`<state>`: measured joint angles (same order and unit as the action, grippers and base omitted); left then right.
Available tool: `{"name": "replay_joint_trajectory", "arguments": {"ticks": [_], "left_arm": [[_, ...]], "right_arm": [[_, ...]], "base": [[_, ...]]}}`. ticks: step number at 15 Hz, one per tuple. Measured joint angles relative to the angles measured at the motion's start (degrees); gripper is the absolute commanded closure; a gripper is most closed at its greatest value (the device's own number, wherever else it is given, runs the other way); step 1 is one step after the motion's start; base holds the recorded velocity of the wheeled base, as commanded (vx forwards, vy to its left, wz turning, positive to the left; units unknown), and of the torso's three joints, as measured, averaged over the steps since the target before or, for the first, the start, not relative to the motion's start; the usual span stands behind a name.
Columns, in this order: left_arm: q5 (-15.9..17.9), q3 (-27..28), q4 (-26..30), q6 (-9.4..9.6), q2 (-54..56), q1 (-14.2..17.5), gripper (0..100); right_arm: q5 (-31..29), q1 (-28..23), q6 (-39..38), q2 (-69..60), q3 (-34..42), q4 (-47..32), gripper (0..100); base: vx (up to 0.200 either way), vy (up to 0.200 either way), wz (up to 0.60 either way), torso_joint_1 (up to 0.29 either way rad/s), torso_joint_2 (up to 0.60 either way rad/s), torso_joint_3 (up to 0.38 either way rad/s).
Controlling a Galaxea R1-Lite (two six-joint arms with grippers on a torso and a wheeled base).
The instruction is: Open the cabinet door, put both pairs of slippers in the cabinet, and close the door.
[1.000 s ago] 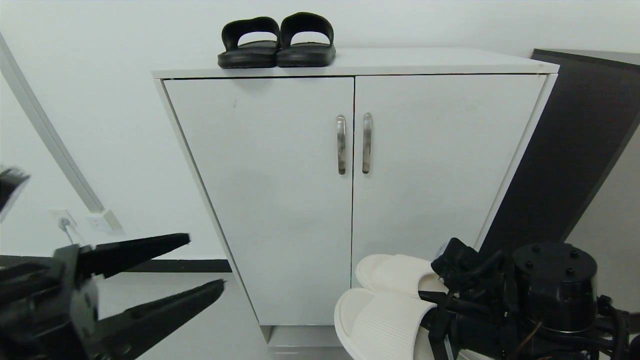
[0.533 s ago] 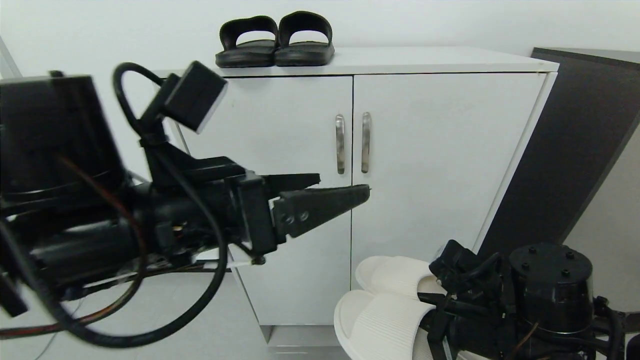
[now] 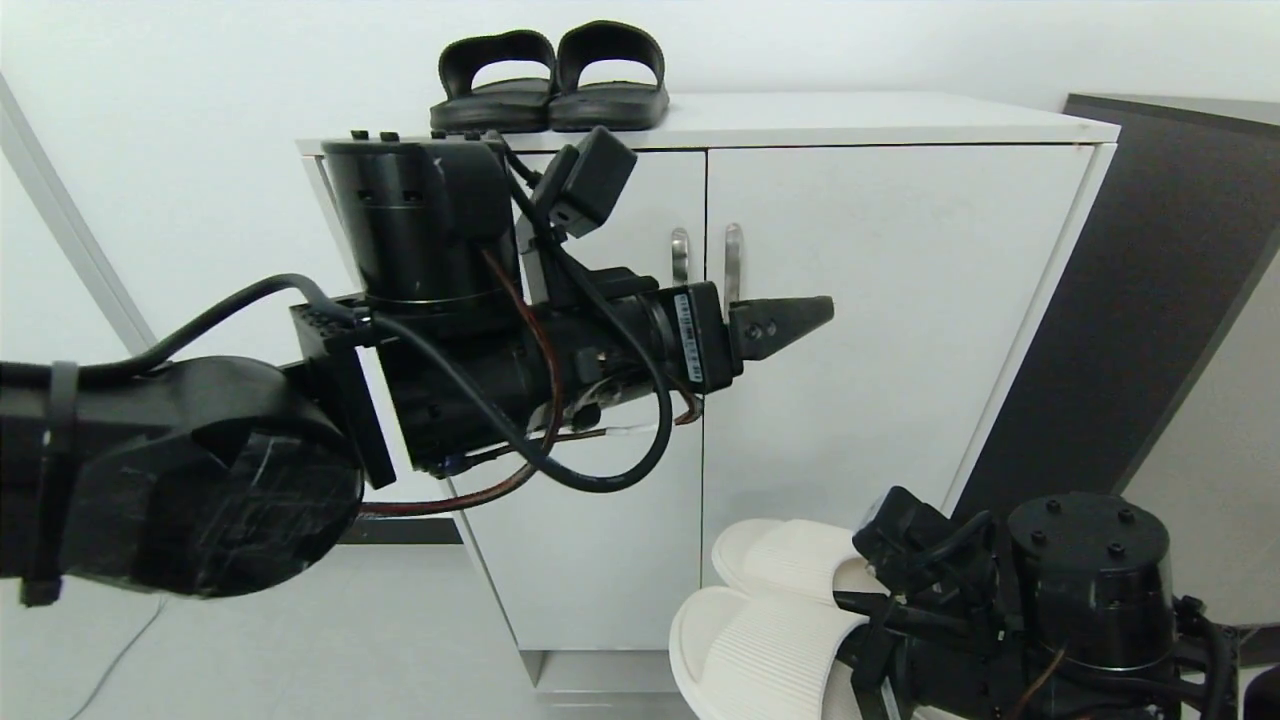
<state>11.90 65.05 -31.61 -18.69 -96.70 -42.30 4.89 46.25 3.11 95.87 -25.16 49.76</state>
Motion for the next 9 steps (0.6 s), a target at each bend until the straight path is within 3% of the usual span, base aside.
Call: {"name": "replay_joint_trajectory", "arguments": {"ticks": [4, 9], "left_arm": [[-4.40, 4.00, 1.87, -0.02, -1.76, -0.33, 0], [-4.60, 8.44, 4.40, -0.02, -4.00, 0.18, 0]], "right_arm": [[-0.10, -0.02, 0.01, 0.50, -0.11, 0.02, 100], [-0.18, -0.02, 0.01, 0.66, -0.16, 0.05, 100]], "base": [[0.000, 0.000, 0.00, 0.000, 0.00, 0.000], [0.000, 0.000, 0.00, 0.000, 0.00, 0.000]]}}
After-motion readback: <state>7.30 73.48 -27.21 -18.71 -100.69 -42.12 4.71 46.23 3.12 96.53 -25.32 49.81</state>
